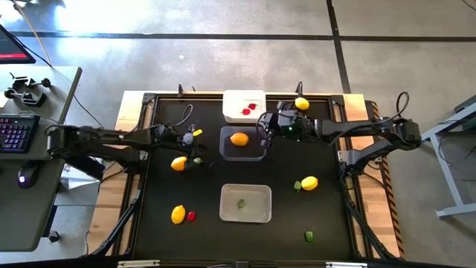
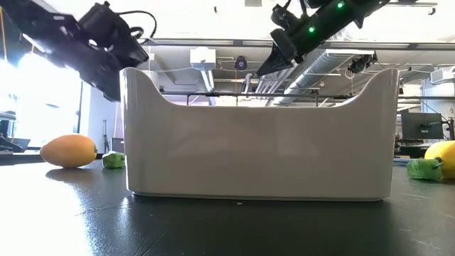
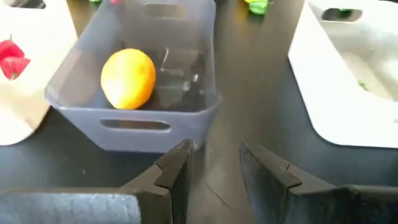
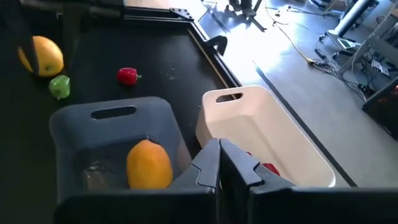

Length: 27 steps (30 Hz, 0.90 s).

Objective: Sort produce into baskets
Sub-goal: Put the green chili pepper into the gray bin

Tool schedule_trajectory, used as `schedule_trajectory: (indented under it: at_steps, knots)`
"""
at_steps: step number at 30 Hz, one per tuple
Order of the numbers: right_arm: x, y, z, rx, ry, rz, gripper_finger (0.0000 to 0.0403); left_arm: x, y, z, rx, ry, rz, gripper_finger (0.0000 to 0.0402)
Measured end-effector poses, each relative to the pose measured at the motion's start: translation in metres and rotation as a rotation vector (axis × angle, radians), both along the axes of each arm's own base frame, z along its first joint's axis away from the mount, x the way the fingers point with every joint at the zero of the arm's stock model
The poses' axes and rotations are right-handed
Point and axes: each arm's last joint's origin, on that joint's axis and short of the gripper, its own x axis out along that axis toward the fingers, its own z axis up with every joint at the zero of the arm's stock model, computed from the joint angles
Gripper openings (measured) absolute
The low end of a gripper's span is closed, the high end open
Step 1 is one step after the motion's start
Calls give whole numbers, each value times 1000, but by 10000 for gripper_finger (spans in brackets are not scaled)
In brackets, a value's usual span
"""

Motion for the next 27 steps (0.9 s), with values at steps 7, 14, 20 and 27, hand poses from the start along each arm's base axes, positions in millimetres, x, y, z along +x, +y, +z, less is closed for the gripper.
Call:
schedule_trajectory:
  at_steps: [7,14,20,27]
  knots:
    - [8,3,-1,-27,-33,23,0,-3,-12,39,-25,179,7,117]
    - [17,2,0,-68,-88,77,0,6,-24,76,-28,318,-24,117]
    - [16,3,-1,-67,-73,87,0,22,-33,75,-30,466,-80,120]
    - [15,3,-4,-62,-43,90,0,37,-39,52,12,608,-127,159]
